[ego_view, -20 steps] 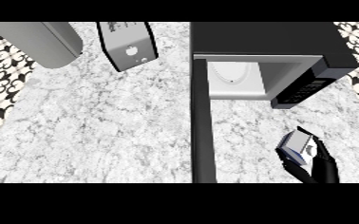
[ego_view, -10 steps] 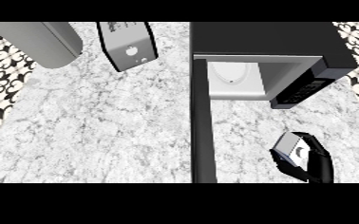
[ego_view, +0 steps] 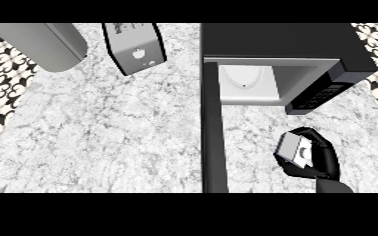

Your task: Pick up the milk, place it into the microwave and close the microwave

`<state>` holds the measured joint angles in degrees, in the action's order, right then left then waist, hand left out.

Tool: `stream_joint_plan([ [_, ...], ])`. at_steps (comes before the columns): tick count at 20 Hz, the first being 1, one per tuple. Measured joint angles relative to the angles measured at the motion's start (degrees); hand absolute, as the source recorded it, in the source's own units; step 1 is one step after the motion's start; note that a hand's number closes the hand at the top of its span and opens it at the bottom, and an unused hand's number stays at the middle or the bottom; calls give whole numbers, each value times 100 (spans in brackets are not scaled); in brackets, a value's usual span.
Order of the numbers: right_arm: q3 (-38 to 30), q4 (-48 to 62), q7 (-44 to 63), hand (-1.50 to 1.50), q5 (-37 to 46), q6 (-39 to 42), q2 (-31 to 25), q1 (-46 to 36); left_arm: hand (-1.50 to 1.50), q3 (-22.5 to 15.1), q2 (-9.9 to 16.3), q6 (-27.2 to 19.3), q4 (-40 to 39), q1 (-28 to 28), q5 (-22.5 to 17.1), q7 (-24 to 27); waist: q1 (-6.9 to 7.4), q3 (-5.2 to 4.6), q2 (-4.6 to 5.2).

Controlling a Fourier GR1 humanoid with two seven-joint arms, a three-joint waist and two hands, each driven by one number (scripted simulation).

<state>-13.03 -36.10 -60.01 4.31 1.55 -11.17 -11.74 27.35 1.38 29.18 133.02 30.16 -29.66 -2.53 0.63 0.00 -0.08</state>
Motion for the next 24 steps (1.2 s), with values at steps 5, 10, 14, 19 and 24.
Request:
stream_joint_plan([
  [5, 367, -769, 269, 150, -90, 517, 137, 219, -150, 138, -9, 48, 6, 86, -107, -14, -39, -3, -16],
  [10, 753, -2097, 867, 150, -14, 334, 430, 629, -150, 305, 16, 155, -71, 166, -228, 16, -54, -6, -19],
  [14, 919, -2923, 1552, 150, 60, 48, 572, 696, -150, 477, 68, 221, -64, 168, -422, -69, -49, -4, -14],
  [19, 1048, -3376, 2356, 150, 228, -396, 788, 287, -150, 487, -1, 240, -53, 106, -476, -194, -26, -2, -5],
  [24, 1072, -3126, 2959, 150, 653, -916, 788, -500, -150, 629, 18, 377, -122, 52, -573, -163, 1, -2, 3],
])
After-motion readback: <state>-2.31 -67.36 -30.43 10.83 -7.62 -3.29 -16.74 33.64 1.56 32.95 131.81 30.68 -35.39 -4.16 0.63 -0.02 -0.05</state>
